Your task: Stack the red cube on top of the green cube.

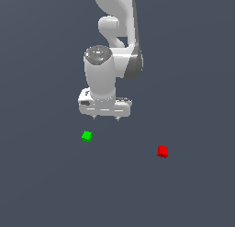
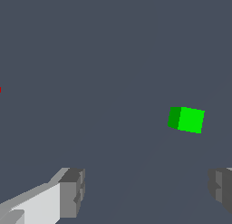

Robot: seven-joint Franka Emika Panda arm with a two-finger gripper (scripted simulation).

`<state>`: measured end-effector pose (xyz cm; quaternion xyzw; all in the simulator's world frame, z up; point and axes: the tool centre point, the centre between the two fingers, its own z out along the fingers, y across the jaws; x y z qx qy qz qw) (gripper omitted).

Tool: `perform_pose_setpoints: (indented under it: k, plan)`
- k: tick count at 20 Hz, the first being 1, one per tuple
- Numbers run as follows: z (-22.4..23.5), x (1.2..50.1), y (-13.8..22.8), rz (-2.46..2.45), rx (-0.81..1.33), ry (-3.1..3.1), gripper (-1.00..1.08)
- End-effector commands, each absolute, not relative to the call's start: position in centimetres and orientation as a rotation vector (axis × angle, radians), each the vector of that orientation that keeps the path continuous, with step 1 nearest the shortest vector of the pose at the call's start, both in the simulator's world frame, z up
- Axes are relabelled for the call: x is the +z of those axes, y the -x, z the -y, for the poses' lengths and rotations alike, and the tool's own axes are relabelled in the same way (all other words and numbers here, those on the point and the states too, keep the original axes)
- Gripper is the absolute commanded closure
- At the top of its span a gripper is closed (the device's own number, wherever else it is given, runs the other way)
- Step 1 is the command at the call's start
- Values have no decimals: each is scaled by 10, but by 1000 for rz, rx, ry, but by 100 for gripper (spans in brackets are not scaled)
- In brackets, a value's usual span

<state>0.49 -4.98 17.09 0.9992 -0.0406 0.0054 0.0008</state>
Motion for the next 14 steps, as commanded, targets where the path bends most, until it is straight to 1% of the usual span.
perform_pose_setpoints:
  k: [1, 8, 14]
  plan:
    - [50, 171, -5, 128, 17, -3137, -92]
    - [36, 166, -8, 139, 16, -3137, -92]
    - [1, 153, -17, 168, 14, -3136, -92]
